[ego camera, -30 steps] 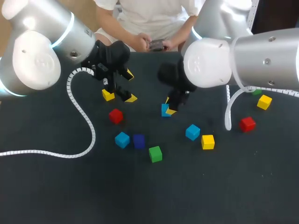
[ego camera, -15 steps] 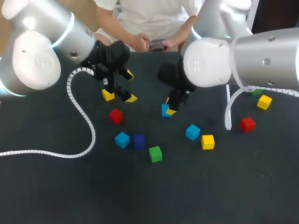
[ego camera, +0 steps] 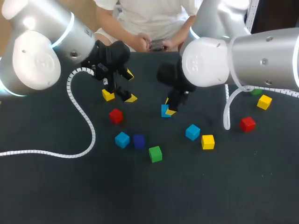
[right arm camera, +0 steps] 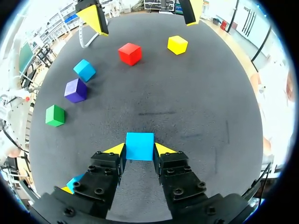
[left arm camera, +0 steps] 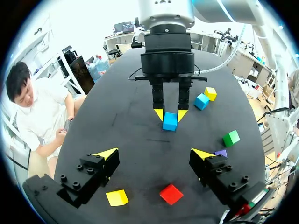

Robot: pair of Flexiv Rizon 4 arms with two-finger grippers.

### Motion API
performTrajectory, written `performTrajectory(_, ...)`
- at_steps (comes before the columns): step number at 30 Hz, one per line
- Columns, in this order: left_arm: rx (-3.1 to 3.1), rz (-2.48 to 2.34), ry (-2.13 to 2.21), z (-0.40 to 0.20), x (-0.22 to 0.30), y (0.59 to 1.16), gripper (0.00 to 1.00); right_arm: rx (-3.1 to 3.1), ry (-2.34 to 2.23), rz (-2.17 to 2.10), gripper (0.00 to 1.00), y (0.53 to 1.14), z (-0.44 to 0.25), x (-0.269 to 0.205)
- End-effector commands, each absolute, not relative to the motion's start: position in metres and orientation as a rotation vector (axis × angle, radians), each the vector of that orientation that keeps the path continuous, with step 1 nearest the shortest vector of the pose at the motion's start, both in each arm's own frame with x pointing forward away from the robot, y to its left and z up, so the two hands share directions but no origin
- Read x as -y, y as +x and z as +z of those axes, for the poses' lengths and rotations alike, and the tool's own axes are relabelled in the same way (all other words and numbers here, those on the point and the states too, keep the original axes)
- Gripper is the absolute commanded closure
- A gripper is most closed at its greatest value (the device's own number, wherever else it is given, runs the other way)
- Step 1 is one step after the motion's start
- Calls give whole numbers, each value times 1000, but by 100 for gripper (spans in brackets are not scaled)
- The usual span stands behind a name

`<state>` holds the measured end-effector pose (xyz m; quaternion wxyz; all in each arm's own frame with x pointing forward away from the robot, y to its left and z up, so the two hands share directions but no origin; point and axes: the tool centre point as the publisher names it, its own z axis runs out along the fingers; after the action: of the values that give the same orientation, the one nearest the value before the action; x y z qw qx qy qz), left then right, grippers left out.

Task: Place the blue cubes, place green cubes on the blue cubes, place the yellow cubes on the green cubes, then place the red cubes on the yellow cubes, and place purple cube on the red cubes.

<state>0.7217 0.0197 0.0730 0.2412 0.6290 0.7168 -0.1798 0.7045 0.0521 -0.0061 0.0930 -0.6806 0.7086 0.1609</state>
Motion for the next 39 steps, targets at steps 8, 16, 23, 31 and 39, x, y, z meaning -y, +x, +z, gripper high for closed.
performTrajectory(8, -1959, -493, 1722, 73, -20, 722, 0, -2109, -2014, 487, 0, 706, -6, -52)
performTrajectory(16, -1959, -493, 1722, 73, -20, 722, 0, -2099, -1989, 495, 0, 707, 7, -42)
performTrajectory(23, -1959, -493, 1722, 73, -20, 722, 0, -2066, -1972, 521, 0, 703, 31, -22)
performTrajectory(31, -1959, -493, 1722, 73, -20, 722, 0, -1991, -2005, 561, 0, 692, 52, -4)
performTrajectory(39, -1959, -493, 1722, 73, -20, 722, 0, -1889, -2096, 612, 0, 680, 58, 5)
